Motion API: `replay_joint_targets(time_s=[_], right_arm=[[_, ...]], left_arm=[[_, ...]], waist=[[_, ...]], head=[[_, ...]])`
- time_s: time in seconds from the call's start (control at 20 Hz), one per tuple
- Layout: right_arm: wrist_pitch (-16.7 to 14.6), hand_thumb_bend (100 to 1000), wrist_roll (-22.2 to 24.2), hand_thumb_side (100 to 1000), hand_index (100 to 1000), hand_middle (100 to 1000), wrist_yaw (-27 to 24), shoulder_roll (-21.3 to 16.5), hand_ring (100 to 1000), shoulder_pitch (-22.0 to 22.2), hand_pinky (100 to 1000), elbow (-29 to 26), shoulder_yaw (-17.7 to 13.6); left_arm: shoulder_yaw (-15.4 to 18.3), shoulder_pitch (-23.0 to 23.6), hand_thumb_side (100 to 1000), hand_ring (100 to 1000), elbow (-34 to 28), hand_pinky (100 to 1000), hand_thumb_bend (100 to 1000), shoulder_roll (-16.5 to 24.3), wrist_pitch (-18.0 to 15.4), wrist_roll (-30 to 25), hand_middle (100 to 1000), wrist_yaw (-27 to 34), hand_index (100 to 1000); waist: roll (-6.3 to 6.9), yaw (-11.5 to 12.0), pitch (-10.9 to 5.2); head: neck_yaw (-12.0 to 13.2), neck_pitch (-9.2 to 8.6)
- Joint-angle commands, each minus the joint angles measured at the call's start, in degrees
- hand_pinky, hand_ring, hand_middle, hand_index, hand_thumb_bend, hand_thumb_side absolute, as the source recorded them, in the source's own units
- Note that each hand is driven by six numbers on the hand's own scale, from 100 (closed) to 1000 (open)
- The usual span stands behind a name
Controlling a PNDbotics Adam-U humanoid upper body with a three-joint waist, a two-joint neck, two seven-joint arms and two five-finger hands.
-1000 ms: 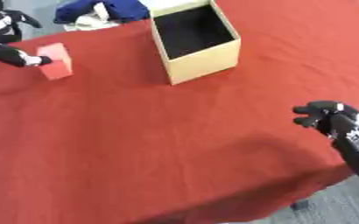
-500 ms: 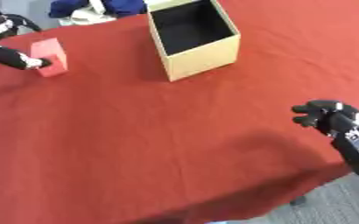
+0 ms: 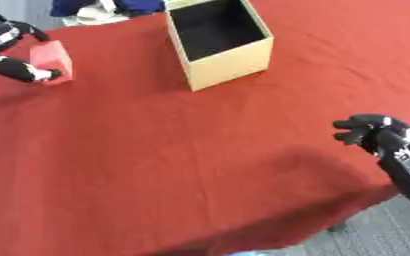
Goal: Pick up objects on the table and place them in the box.
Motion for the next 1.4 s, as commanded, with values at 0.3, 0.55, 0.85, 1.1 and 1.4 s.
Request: replay_joint_targets(time_s=[0.3, 0.55, 0.85, 1.1, 1.4], right_arm=[[-0.4, 100, 0.5, 639, 821, 565, 0.4, -0.4, 878, -0.7, 843, -0.9, 0.1], [-0.4, 100, 0.6, 643, 821, 565, 0.5, -0.4, 878, -0.8, 843, -0.9, 0.1], [-0.4, 100, 0.6, 642, 821, 565, 0.5, -0.3, 879, -0.7, 843, -0.7, 0.1], [-0.2, 100, 0.6, 640, 821, 565, 0.2, -0.4, 879, -0.5, 843, -0.5, 0.1], [0.2, 100, 0.7, 636, 821, 566, -0.3, -0.4, 879, 0.0, 843, -0.3, 0.2]], left_arm=[[0.6, -0.7, 335, 1000, 0.0, 926, 518, 1.1, 0.0, 2.8, 679, -1.5, 829], [0.6, -0.6, 312, 958, 0.2, 887, 518, 1.0, 0.3, 3.7, 561, -2.4, 809], [0.9, -0.6, 195, 759, -0.5, 818, 483, 1.0, 0.9, 7.2, 338, -2.3, 728], [0.6, -0.6, 170, 754, -2.2, 814, 457, 1.3, 0.7, 8.6, 326, 0.0, 722], [-0.4, -0.9, 152, 754, -5.8, 814, 435, 1.4, -0.4, 7.3, 325, 3.9, 723]], waist=[[-0.47, -0.4, 0.13], [-0.45, -0.5, 0.47], [-0.52, -0.3, 0.08], [-0.70, 0.6, -1.04], [-1.10, 1.9, -3.01]], head=[[-0.1, 0.29], [-0.2, 0.29], [-0.2, 0.29], [-0.2, 0.29], [0.2, 0.29]])
